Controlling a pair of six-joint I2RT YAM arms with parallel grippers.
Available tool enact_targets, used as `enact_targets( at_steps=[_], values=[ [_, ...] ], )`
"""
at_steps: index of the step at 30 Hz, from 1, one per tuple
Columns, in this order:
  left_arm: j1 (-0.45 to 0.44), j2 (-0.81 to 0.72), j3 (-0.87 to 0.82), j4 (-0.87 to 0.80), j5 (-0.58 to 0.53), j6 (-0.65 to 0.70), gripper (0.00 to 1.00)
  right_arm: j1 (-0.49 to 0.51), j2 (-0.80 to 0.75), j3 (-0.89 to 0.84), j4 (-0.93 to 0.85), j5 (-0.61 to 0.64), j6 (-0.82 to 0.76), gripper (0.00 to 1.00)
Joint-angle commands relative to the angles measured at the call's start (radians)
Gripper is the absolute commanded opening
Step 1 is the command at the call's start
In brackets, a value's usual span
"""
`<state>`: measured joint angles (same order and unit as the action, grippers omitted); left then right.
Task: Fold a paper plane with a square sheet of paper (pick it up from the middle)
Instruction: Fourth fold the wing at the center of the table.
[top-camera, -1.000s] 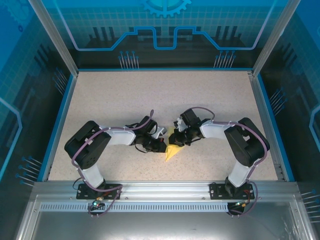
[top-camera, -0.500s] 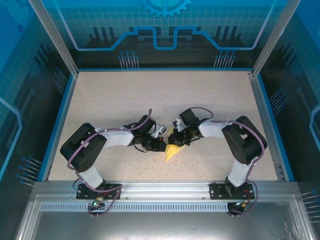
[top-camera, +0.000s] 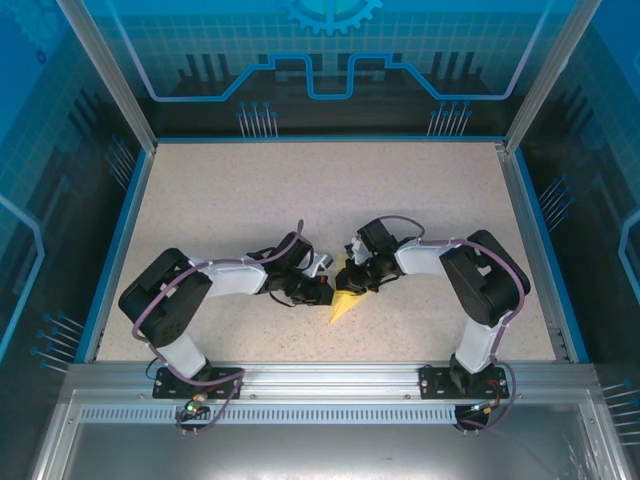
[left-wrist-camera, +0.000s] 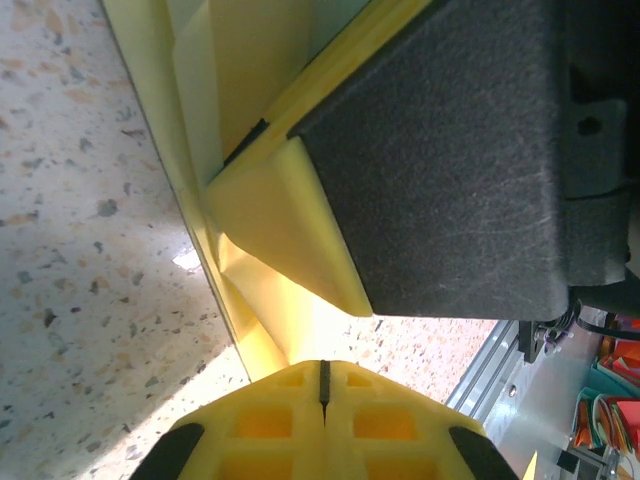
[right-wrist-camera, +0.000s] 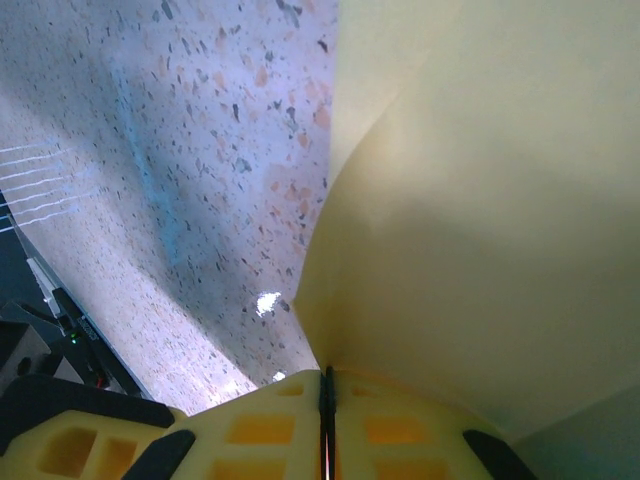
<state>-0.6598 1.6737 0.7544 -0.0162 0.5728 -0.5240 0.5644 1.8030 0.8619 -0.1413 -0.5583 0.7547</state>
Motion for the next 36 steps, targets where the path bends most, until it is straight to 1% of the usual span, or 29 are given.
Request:
enact_targets(
  at_steps=[1, 9, 24, 34, 36],
  values=[
    [-0.005, 0.001, -0.013, 0.014, -0.005, -0.009, 0.0, 0.014, 0.016, 0.043, 0.002, -0.016, -0.014, 0.1],
    [-0.009, 0.007, -0.008, 0.01, -0.01, -0.001, 0.0, 0.015, 0.028, 0.042, 0.003, -0.018, -0.015, 0.1],
    [-0.018, 0.059, 0.027, 0.0, -0.029, 0.017, 0.0, 0.015, 0.03, 0.048, -0.045, -0.021, -0.048, 0.1],
    [-0.039, 0.087, 0.039, -0.048, -0.078, 0.042, 0.0, 0.014, 0.023, 0.045, -0.038, -0.032, -0.05, 0.12],
    [-0.043, 0.09, 0.039, -0.054, -0.082, 0.046, 0.0, 0.012, 0.015, 0.043, -0.035, -0.035, -0.046, 0.13]
  ],
)
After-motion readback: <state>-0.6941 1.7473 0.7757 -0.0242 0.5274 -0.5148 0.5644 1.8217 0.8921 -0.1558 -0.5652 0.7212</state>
